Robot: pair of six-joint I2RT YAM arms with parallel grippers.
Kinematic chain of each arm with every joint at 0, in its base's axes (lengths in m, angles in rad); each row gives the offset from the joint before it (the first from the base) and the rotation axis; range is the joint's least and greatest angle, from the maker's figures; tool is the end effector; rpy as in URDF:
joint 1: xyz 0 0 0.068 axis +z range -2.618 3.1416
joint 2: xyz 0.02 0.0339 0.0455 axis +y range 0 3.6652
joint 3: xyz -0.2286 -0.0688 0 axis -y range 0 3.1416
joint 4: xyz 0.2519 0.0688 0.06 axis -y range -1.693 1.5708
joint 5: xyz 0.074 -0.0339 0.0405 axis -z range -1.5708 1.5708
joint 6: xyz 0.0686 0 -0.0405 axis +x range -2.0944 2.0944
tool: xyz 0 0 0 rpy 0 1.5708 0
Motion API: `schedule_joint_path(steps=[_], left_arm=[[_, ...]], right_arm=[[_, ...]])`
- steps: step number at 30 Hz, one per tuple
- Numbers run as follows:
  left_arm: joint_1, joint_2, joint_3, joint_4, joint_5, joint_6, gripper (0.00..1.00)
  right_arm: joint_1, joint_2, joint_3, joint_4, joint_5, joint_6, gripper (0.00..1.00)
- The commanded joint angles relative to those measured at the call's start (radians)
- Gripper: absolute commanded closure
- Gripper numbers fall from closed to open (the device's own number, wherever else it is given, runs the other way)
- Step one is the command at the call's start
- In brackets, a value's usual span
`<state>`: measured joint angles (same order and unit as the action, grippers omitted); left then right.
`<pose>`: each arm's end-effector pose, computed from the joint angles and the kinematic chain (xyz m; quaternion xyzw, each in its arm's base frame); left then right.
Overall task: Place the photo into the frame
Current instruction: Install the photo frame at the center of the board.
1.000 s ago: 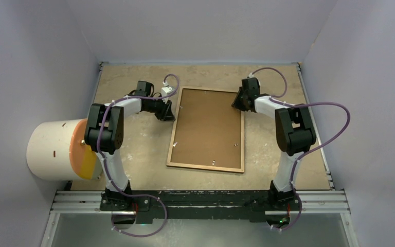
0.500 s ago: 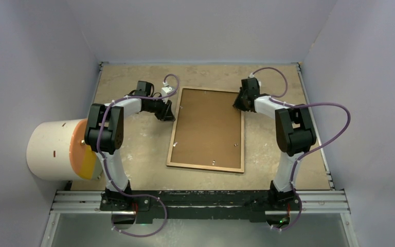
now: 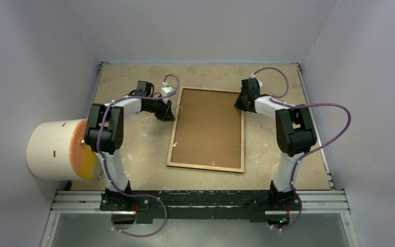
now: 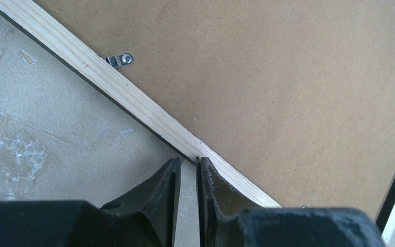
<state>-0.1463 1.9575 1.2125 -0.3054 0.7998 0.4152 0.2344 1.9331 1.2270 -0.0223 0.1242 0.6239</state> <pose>0.3813 -0.1059 0.0929 0.3429 0.8275 -0.3411 0.2853 0.4277 0.0934 0.1149 0.2012 0.8887 0.1183 0.3946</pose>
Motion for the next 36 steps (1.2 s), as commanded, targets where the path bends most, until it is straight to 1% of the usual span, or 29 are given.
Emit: schedule_joint_path(steps=[1, 9, 15, 17, 20, 25, 28, 32, 36], left_arm=[[-0.003, -0.012, -0.022, -0.047, -0.06, 0.047, 0.79], [-0.003, -0.015, -0.022, -0.047, -0.057, 0.049, 0.8], [-0.003, -0.017, -0.024, -0.049, -0.059, 0.047, 0.8], [-0.003, -0.019, -0.022, -0.049, -0.06, 0.047, 0.8], [-0.003, -0.023, -0.016, -0.053, -0.062, 0.048, 0.8], [-0.003, -0.027, -0.008, -0.058, -0.061, 0.048, 0.8], [-0.004, -0.023, -0.009, -0.06, -0.058, 0.047, 0.8], [-0.006, -0.021, -0.017, -0.056, -0.064, 0.048, 0.8], [-0.006, -0.023, -0.024, -0.057, -0.071, 0.05, 0.8]], right_arm=[[-0.009, -0.047, -0.032, -0.064, 0.058, -0.02, 0.77], [-0.012, -0.057, -0.053, -0.062, 0.048, -0.017, 0.77], [-0.012, -0.054, 0.003, -0.069, 0.018, -0.021, 0.78], [-0.012, -0.073, 0.012, -0.071, 0.013, -0.022, 0.77], [-0.01, -0.124, -0.001, -0.053, 0.033, -0.041, 0.72], [0.03, -0.261, -0.14, -0.075, -0.039, -0.009, 0.67], [0.1, -0.349, -0.252, -0.102, -0.054, 0.019, 0.64], [0.188, -0.435, -0.367, -0.138, -0.062, 0.07, 0.64], [0.21, -0.509, -0.454, -0.15, -0.086, 0.11, 0.65]])
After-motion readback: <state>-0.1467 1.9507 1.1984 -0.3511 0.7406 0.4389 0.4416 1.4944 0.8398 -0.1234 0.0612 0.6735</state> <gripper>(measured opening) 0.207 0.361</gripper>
